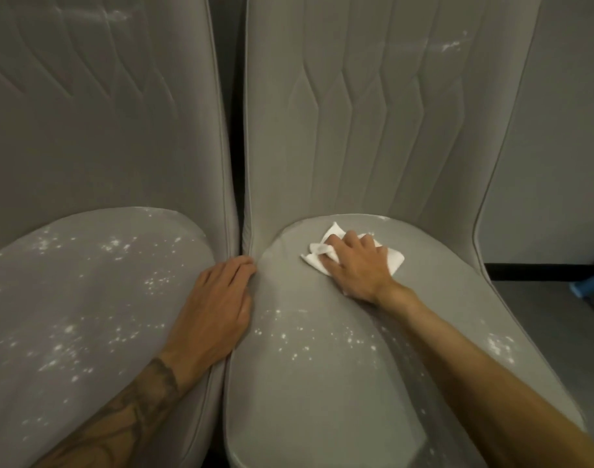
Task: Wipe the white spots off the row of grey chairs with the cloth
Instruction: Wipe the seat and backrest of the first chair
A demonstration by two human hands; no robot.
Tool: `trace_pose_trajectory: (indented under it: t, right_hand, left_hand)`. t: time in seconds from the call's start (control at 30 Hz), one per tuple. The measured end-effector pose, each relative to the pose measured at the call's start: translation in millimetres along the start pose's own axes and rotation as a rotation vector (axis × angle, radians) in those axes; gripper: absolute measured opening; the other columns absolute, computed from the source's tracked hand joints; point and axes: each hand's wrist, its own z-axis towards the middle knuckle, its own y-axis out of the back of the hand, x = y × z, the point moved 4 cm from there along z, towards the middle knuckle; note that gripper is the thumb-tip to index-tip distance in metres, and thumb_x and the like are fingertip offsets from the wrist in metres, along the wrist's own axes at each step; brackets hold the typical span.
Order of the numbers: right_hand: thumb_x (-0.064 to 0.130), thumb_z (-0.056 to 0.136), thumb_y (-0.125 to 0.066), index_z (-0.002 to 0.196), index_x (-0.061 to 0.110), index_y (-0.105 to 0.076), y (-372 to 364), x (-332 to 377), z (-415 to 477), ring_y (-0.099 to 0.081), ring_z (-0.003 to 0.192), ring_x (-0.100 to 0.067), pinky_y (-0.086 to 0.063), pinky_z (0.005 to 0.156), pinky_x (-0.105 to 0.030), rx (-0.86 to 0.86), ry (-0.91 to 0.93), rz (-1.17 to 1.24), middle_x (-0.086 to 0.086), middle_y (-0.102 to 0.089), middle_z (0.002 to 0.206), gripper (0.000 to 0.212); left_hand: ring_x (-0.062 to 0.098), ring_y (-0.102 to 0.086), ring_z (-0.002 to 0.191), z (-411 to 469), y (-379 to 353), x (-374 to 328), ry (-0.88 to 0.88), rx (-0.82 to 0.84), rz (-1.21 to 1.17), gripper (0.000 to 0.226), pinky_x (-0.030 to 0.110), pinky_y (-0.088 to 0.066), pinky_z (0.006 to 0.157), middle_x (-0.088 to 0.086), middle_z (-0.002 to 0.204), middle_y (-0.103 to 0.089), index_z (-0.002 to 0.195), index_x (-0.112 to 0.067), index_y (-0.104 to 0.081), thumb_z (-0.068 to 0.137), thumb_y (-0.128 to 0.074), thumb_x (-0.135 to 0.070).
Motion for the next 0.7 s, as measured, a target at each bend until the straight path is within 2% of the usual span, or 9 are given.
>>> trace_pose_trajectory:
  t: [0.17,0.23,0.3,0.4,0.47,0.53,0.6,0.63,0.7]
  right_hand:
    - [0.064,0.094,-0.021,0.121,0.040,-0.044,-16.9,46.2,-44.9,-0.044,0.110,-0.031,-0.033,0.085,-0.047,0.011,0.264,0.048,0.002,-0.046,0.118,0.043]
    - [0.062,0.097,-0.024,0.124,0.040,-0.044,-5.3,16.3,-40.1,-0.043,0.115,-0.031,-0.034,0.092,-0.048,0.006,0.191,0.020,0.001,-0.046,0.122,0.040]
    - [0.056,0.101,-0.031,0.128,0.036,-0.045,5.2,-23.1,-32.1,-0.042,0.122,-0.033,-0.033,0.098,-0.049,0.032,0.014,0.001,-0.003,-0.045,0.129,0.036]
    - [0.052,0.102,-0.034,0.125,0.031,-0.046,9.2,-39.7,-32.0,-0.041,0.123,-0.037,-0.034,0.096,-0.050,-0.025,-0.183,-0.007,-0.006,-0.046,0.130,0.033]
    - [0.052,0.101,-0.034,0.126,0.033,-0.045,-0.4,-7.9,-39.3,-0.042,0.122,-0.037,-0.035,0.095,-0.051,-0.036,-0.154,0.043,-0.007,-0.046,0.131,0.033]
    - [0.053,0.101,-0.033,0.126,0.036,-0.043,-14.0,34.9,-56.3,-0.043,0.117,-0.036,-0.036,0.091,-0.050,-0.021,0.057,0.075,-0.005,-0.046,0.128,0.032]
    - [0.055,0.100,-0.032,0.123,0.037,-0.042,-15.5,44.5,-72.9,-0.044,0.112,-0.035,-0.035,0.086,-0.048,-0.011,0.208,0.050,-0.002,-0.046,0.122,0.031]
    - [0.056,0.101,-0.032,0.124,0.036,-0.043,-9.7,31.2,-72.0,-0.044,0.113,-0.034,-0.035,0.088,-0.048,-0.017,0.204,0.034,-0.001,-0.046,0.122,0.033]
    - [0.054,0.102,-0.033,0.130,0.033,-0.044,2.4,-13.3,-60.5,-0.043,0.120,-0.035,-0.036,0.095,-0.049,-0.002,0.059,-0.019,-0.004,-0.046,0.130,0.037]
  left_hand:
    - [0.029,-0.059,0.127,-0.2,-1.4,0.6,0.000,0.016,0.027,0.051,0.038,-0.035,0.112,0.012,0.141,-0.060,0.135,-0.006,-0.062,0.102,-0.030,-0.028]
    - [0.028,-0.058,0.127,-1.5,0.3,-1.5,-0.019,0.021,0.041,0.049,0.038,-0.037,0.111,0.011,0.141,-0.060,0.134,-0.008,-0.063,0.105,-0.030,-0.030]
    - [0.026,-0.057,0.127,-2.8,2.6,-3.6,-0.023,0.031,0.036,0.048,0.038,-0.039,0.111,0.009,0.142,-0.058,0.134,-0.010,-0.062,0.107,-0.029,-0.033]
    - [0.023,-0.052,0.133,-8.7,6.4,-5.6,0.003,0.058,0.005,0.052,0.034,-0.034,0.115,0.005,0.149,-0.055,0.140,-0.013,-0.060,0.109,-0.027,-0.040]
    - [0.022,-0.050,0.138,-16.1,6.4,-8.6,0.011,0.086,-0.005,0.058,0.034,-0.033,0.119,0.006,0.154,-0.052,0.146,-0.014,-0.057,0.108,-0.024,-0.044]
    - [0.023,-0.050,0.140,-20.4,7.3,-10.3,0.030,0.093,-0.016,0.064,0.035,-0.032,0.121,0.007,0.156,-0.052,0.148,-0.012,-0.056,0.107,-0.022,-0.047]
    - [0.025,-0.051,0.140,-20.6,7.7,-11.7,0.064,0.081,-0.033,0.066,0.036,-0.032,0.122,0.009,0.156,-0.052,0.146,-0.010,-0.058,0.105,-0.022,-0.048]
    - [0.027,-0.051,0.140,-21.0,7.4,-11.9,0.074,0.074,-0.034,0.066,0.037,-0.033,0.122,0.010,0.155,-0.052,0.145,-0.008,-0.059,0.105,-0.023,-0.047]
    - [0.028,-0.053,0.138,-21.7,6.7,-12.0,0.073,0.060,-0.034,0.063,0.040,-0.035,0.121,0.012,0.153,-0.054,0.142,-0.007,-0.060,0.106,-0.025,-0.045]
